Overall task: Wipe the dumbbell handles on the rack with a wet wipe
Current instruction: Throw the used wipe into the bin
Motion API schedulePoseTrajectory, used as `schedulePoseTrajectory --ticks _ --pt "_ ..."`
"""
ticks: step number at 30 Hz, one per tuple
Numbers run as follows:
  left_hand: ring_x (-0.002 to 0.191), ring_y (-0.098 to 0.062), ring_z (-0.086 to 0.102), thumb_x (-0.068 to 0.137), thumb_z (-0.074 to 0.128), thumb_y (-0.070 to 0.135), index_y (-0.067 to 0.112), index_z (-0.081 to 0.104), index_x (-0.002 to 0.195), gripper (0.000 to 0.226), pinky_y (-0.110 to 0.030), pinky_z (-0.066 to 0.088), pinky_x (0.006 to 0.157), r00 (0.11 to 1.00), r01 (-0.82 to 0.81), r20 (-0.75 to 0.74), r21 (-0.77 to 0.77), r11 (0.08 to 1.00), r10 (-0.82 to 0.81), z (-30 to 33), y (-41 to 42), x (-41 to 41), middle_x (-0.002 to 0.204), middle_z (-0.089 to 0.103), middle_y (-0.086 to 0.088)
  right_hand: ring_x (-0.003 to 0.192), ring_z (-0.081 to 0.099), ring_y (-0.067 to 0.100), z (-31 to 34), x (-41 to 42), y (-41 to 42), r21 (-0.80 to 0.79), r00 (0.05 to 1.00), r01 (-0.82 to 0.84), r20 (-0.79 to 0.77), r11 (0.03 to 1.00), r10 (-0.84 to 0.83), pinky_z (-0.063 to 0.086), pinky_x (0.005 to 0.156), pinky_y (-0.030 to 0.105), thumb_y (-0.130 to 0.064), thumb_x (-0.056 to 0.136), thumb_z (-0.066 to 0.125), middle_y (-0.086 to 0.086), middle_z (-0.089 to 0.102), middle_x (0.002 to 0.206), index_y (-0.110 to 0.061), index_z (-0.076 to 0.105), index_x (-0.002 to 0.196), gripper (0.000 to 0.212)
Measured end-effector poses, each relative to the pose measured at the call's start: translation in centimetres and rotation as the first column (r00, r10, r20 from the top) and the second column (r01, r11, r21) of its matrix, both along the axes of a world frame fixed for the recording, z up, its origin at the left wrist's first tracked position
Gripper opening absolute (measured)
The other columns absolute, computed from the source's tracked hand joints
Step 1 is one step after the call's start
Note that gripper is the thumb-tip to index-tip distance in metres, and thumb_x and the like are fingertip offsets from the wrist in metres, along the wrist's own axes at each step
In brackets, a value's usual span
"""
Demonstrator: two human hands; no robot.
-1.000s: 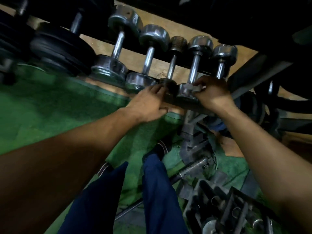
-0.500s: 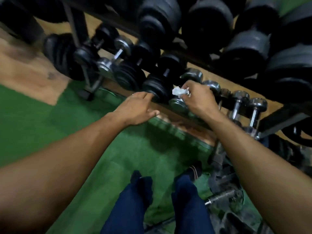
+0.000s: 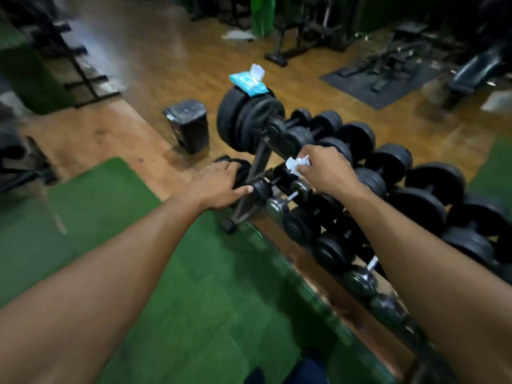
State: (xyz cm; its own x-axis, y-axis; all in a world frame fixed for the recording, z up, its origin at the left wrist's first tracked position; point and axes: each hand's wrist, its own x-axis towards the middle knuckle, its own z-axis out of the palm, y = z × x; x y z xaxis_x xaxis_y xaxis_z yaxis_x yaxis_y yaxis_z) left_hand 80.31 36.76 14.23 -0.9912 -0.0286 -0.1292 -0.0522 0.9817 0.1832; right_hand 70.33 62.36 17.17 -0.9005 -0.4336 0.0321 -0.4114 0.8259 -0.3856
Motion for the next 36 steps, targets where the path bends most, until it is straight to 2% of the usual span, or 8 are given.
schedulePoseTrajectory --ticks 4,10,15,20,25,29,36 --pt "0.143 -0.036 0.038 0.095 0.044 0.072 0.016 0.028 0.157 0.085 -0.047 0.036 0.114 0.996 -0.090 -0.020 -0.045 0.995 0.089 4.1 -5.4 0.1 0.156 0.040 -0.016 0.094 0.061 0.029 3.5 -2.1 -6.0 0.004 0.990 -0.119 -0.079 0.993 0.119 0.045 0.067 0.035 -0.038 0.093 0.056 0.006 0.067 0.110 -0.025 0.060 0.121 0.032" --pt "0.147 -0.033 0.033 0.093 0.039 0.077 0.020 0.025 0.158 0.088 -0.050 0.035 0.116 0.976 -0.217 0.013 -0.101 0.971 0.219 6.9 -12.7 -1.8 0.162 0.032 -0.014 0.095 0.062 0.028 5.2 -6.4 -14.7 0.069 0.955 -0.264 -0.118 0.962 0.271 0.051 0.072 0.039 -0.039 0.094 0.058 0.003 0.067 0.108 -0.025 0.061 0.118 0.027" --pt "0.145 -0.033 0.037 0.096 0.042 0.072 0.016 0.028 0.158 0.085 -0.047 0.037 0.115 0.954 -0.296 0.015 -0.137 0.945 0.301 8.6 -18.2 -5.3 0.160 0.036 -0.015 0.092 0.062 0.027 6.1 -12.3 -23.3 0.039 0.929 -0.337 -0.146 0.941 0.339 0.055 0.074 0.042 -0.039 0.092 0.058 0.002 0.067 0.103 -0.026 0.062 0.111 0.023" --pt "0.134 -0.031 0.049 0.098 0.043 0.069 0.016 0.040 0.150 0.075 -0.044 0.044 0.105 0.925 -0.380 -0.033 -0.147 0.913 0.380 10.1 -23.8 -8.5 0.151 0.047 -0.011 0.095 0.063 0.032 7.1 -18.0 -31.8 0.040 0.889 -0.423 -0.172 0.905 0.423 0.047 0.068 0.035 -0.032 0.090 0.056 0.006 0.069 0.106 -0.022 0.063 0.112 0.026" --pt "0.138 -0.030 0.045 0.098 0.043 0.069 0.015 0.038 0.153 0.077 -0.045 0.042 0.109 0.889 -0.457 -0.083 -0.140 0.878 0.450 11.2 -29.6 -10.6 0.156 0.044 -0.010 0.100 0.062 0.031 8.4 -21.6 -39.0 0.046 0.840 -0.509 -0.191 0.859 0.508 0.042 0.067 0.032 -0.026 0.092 0.058 0.006 0.068 0.110 -0.021 0.066 0.115 0.025" --pt "0.138 -0.030 0.045 0.097 0.042 0.071 0.018 0.036 0.154 0.079 -0.046 0.043 0.108 0.861 -0.508 -0.097 -0.137 0.850 0.499 11.4 -35.2 -12.2 0.155 0.045 -0.009 0.093 0.062 0.030 8.8 -24.5 -45.2 0.052 0.825 -0.531 -0.195 0.846 0.530 0.045 0.064 0.033 -0.031 0.090 0.057 0.006 0.069 0.106 -0.022 0.064 0.116 0.028" --pt "0.135 -0.029 0.049 0.096 0.041 0.072 0.019 0.040 0.150 0.076 -0.047 0.046 0.105 0.859 -0.510 -0.138 -0.155 0.846 0.493 11.4 -47.3 -17.1 0.151 0.049 -0.008 0.092 0.063 0.030 9.6 -29.7 -56.6 0.077 0.832 -0.512 -0.203 0.856 0.516 0.048 0.067 0.035 -0.034 0.089 0.058 0.005 0.069 0.105 -0.026 0.064 0.116 0.029"
